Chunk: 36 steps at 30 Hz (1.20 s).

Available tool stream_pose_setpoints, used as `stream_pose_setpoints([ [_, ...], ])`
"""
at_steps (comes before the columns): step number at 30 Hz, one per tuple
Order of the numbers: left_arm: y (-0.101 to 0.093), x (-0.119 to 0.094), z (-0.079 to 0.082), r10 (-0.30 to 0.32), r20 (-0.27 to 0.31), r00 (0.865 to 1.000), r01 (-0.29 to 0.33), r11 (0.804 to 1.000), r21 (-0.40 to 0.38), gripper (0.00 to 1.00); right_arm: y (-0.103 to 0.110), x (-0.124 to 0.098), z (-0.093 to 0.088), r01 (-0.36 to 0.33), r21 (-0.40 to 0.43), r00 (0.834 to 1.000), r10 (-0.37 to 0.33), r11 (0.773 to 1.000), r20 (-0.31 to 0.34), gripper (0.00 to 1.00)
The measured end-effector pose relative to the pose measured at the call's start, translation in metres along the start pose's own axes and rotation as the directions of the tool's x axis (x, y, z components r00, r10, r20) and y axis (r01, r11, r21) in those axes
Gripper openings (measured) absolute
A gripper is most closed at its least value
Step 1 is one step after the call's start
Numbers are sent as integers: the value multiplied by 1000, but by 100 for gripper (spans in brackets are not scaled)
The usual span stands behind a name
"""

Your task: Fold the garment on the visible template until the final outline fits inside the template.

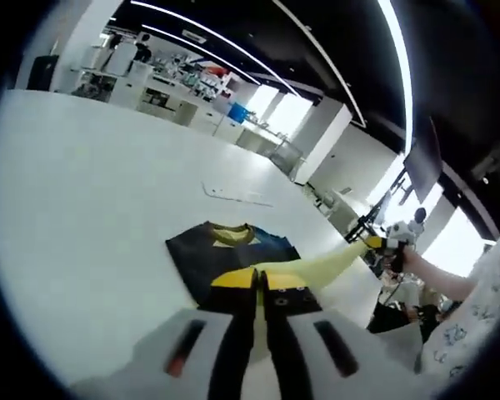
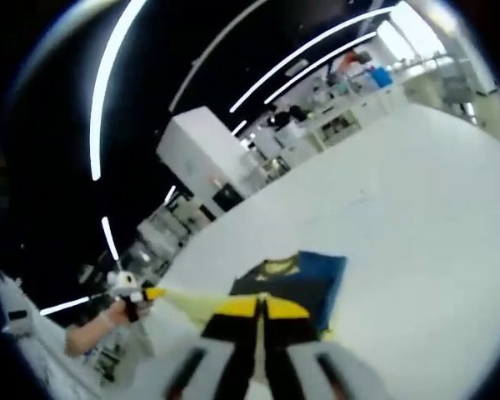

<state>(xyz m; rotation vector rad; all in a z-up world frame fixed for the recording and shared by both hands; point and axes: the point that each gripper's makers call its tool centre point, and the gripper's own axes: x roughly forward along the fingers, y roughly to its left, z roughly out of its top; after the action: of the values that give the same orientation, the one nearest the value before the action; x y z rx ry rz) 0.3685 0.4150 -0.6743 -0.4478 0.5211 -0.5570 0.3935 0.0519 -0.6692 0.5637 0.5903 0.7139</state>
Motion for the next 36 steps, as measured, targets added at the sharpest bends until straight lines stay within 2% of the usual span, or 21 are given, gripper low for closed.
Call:
stream_pose_setpoints([
  [2,11,11,7,11,-2,1000,-11,1000,10,0,-5,7,7,6,-9,1000,-6,1000,8,0],
  [8,21,36,22,47,43,998,-47,999,12,0,-14,28,25,10,-11,1000,-10,1000,25,0],
  [14,43,56,38,72,65,995,-72,997,5,0,-18,51,36,21,-40,999,-20,999,28,0],
  [16,44,63,38,79,72,994,-79,997,-8,0,-26,61,39,29,-39,999,-28,999,25,0],
  [18,58,70,42,87,73,994,-86,996,-16,0,-33,69,39,44,-35,999,-44,998,17,0],
  [24,87,87,26,136,32,990,-134,989,-59,0,-59,90,26,84,-18,996,-85,996,-28,0],
  [27,98,95,17,151,17,988,-149,986,-79,0,-70,100,14,100,-12,993,-101,995,-56,0],
  [30,116,104,4,178,-26,984,-179,981,-76,0,-80,107,2,119,3,990,-118,993,-77,0],
  [33,123,110,-6,192,-30,981,-194,975,-112,0,-90,114,-6,133,14,988,-131,991,-86,0],
  [36,129,116,-18,219,-51,974,-223,968,-117,0,-102,118,-10,160,28,983,-157,987,-94,0],
])
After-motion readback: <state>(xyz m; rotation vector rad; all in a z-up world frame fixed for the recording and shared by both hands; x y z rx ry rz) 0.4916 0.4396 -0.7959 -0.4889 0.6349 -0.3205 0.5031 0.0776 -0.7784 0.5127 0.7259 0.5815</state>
